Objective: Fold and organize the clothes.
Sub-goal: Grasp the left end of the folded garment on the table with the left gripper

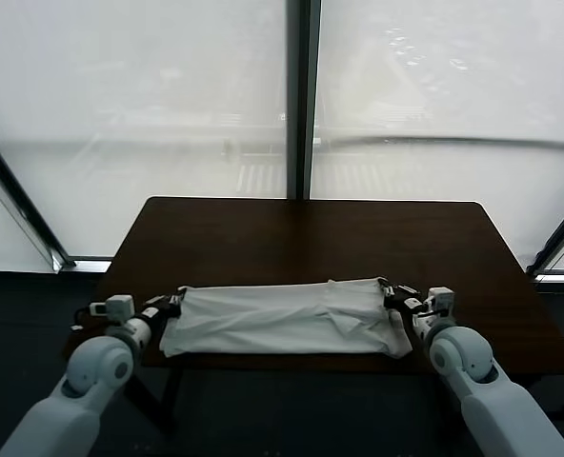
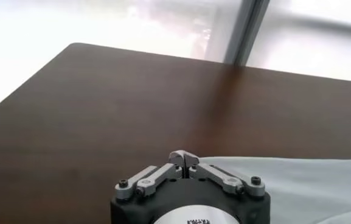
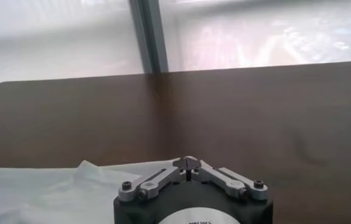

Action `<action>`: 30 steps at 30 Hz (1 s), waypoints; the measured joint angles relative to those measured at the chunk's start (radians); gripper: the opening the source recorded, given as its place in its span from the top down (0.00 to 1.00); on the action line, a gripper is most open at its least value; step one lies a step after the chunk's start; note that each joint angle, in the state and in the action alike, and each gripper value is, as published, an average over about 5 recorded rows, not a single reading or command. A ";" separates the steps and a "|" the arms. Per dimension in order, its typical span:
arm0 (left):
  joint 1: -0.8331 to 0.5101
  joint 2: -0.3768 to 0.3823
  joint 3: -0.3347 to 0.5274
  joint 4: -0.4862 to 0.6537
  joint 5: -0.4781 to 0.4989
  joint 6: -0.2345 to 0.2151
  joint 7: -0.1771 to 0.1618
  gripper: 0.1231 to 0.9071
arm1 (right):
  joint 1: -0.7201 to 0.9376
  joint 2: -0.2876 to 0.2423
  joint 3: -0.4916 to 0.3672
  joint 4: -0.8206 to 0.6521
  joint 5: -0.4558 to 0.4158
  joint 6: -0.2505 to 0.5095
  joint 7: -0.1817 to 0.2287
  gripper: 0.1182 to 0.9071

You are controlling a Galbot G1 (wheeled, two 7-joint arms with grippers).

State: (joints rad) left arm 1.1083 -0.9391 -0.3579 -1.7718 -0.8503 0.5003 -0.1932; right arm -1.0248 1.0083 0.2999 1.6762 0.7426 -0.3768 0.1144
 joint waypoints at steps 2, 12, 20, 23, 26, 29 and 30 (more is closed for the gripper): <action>-0.013 0.003 0.007 0.013 -0.002 -0.003 0.000 0.95 | 0.001 0.009 0.002 -0.003 -0.002 0.006 0.002 0.97; -0.047 0.016 0.014 0.037 -0.001 -0.012 -0.003 0.75 | -0.022 0.012 0.008 0.004 -0.012 0.074 -0.057 0.75; -0.009 0.048 -0.021 -0.004 -0.018 -0.009 -0.005 0.11 | -0.080 -0.031 0.015 0.022 -0.053 0.311 -0.103 0.13; 0.013 0.074 -0.048 -0.027 -0.079 0.022 -0.004 0.02 | -0.123 -0.053 0.030 0.040 -0.098 0.441 -0.144 0.02; 0.039 0.119 -0.086 -0.048 -0.188 0.080 0.019 0.00 | -0.182 -0.081 0.053 0.066 -0.128 0.596 -0.203 0.00; 0.059 0.176 -0.129 -0.050 -0.333 0.149 0.075 0.00 | -0.258 -0.103 0.091 0.103 -0.129 0.747 -0.262 0.00; 0.062 0.197 -0.141 -0.047 -0.382 0.172 0.096 0.00 | -0.286 -0.107 0.107 0.117 -0.125 0.792 -0.281 0.00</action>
State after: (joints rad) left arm 1.1699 -0.7425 -0.4985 -1.8185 -1.2322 0.6724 -0.0971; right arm -1.3109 0.9010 0.4074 1.7934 0.6173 0.4153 -0.1664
